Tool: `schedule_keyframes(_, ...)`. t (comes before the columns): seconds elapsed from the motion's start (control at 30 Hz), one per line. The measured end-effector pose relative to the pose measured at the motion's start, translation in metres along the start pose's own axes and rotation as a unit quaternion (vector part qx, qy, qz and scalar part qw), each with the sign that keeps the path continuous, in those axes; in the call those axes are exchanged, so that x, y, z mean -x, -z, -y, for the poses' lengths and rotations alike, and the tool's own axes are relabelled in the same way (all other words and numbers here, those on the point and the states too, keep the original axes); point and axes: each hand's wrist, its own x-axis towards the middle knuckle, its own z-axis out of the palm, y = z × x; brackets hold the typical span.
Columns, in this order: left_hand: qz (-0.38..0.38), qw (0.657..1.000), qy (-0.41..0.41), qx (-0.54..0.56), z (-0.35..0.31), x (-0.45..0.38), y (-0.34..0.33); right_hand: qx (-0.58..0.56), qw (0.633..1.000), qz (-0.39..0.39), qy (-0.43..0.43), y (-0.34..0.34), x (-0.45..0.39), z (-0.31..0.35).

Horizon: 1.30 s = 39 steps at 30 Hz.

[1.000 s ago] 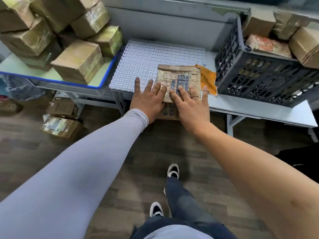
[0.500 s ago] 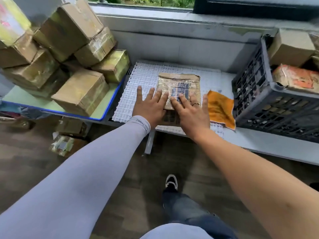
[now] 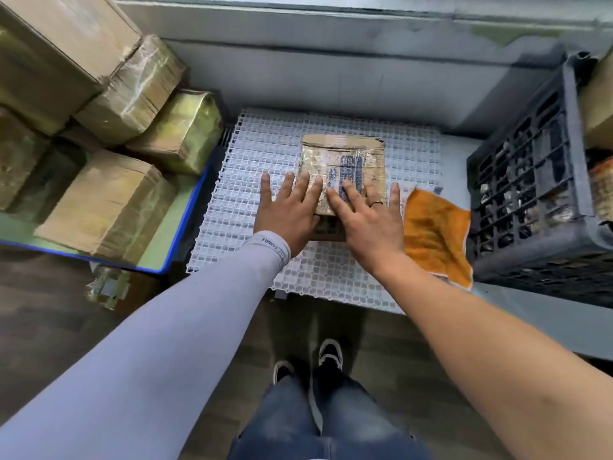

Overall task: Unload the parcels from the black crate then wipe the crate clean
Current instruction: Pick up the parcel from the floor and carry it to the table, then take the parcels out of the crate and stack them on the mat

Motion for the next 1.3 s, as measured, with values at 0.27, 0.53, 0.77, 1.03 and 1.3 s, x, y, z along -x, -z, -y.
schedule_keyframes(0.27, 0.002, 0.998, -0.057, 0.02, 0.025, -0.03, -0.008, -0.021, 0.997, 0.074, 0.032, -0.02, -0.029, -0.017)
schedule_keyframes(0.53, -0.005, 0.995, -0.084, 0.057, 0.051, -0.098, 0.006, -0.047, 0.989, 0.141, 0.001, -0.009, -0.042, -0.022)
schedule_keyframes(0.77, 0.029, 0.989, -0.093, 0.109, 0.044, -0.161, 0.02, -0.035, 0.982, 0.159, -0.094, 0.002, -0.054, -0.031)
schedule_keyframes(1.03, 0.03, 0.992, -0.06, 0.105, 0.039, -0.163, 0.019, -0.1, 0.951, 0.196, -0.217, 0.003, -0.066, -0.019)
schedule_keyframes(1.3, 0.044, 0.996, 0.029, 0.075, 0.035, -0.133, 0.031, -0.381, 0.824, 0.105, -0.405, -0.005, -0.076, -0.024)
